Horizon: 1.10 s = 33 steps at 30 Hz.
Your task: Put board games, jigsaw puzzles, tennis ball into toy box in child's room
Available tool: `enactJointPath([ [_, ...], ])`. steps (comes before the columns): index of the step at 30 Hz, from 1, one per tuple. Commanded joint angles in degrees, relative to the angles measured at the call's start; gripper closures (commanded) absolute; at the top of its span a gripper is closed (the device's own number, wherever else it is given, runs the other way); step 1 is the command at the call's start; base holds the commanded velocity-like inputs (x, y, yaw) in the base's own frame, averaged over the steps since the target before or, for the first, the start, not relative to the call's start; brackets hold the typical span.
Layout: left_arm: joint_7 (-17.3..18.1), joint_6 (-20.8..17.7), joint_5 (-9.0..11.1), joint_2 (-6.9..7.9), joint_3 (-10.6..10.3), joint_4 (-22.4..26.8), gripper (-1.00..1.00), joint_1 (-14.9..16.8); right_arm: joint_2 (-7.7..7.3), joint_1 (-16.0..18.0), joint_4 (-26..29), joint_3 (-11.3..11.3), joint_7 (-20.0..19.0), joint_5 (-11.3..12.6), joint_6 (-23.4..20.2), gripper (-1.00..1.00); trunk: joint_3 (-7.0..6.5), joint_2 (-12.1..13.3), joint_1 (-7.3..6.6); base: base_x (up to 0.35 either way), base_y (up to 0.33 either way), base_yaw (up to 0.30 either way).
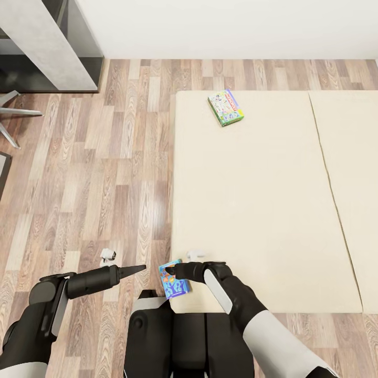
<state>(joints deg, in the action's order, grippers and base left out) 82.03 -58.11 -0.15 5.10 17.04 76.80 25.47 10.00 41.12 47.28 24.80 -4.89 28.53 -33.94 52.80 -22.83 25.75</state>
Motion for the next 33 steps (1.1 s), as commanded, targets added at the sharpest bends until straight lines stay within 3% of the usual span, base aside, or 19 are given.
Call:
enactJointPath([
  [1, 0.23, -0.6, -0.03, 0.01, 0.02, 0.01, -1.0, 0.01, 0.0, 0.02, 0.07, -0.02, -0.13, -0.09, -0.24, -1.0, 0.06, -0.09, 0.03, 0.0, 0.0, 0.0],
  [10, 0.24, -0.6, -0.03, 0.01, 0.05, 0.01, -1.0, 0.01, 0.0, -0.31, 3.69, 0.02, -0.09, -0.05, -0.78, -1.0, 0.06, -0.09, 0.03, 0.0, 0.0, 0.0],
  [18, 0.24, -0.6, -0.03, 0.08, 0.05, 0.01, -1.0, 0.01, 0.0, -5.84, 17.38, -0.08, 2.34, -0.53, -6.71, -1.0, 0.06, -0.09, 0.03, 0.0, 0.0, 0.0],
  [23, 0.24, -0.6, -0.03, 0.07, 0.09, 0.01, -1.0, 0.01, 0.0, -10.75, 28.54, 0.01, 7.4, -0.64, -11.1, -1.0, 0.06, -0.09, 0.03, 0.0, 0.0, 0.0],
  [29, 0.24, -0.6, -0.03, 0.08, 0.1, 0.01, -1.0, 0.01, 0.0, -14.56, 36.77, 0.33, 10.89, -0.66, -14.02, -1.0, 0.06, -0.09, 0.03, 0.0, 0.0, 0.0],
  [33, 0.24, -0.6, -0.03, 0.09, 0.07, 0.01, -1.0, 0.01, 0.0, -15.92, 38.54, 0.38, 11.46, -0.7, -14.26, -1.0, 0.06, -0.09, 0.03, 0.0, 0.0, 0.0],
])
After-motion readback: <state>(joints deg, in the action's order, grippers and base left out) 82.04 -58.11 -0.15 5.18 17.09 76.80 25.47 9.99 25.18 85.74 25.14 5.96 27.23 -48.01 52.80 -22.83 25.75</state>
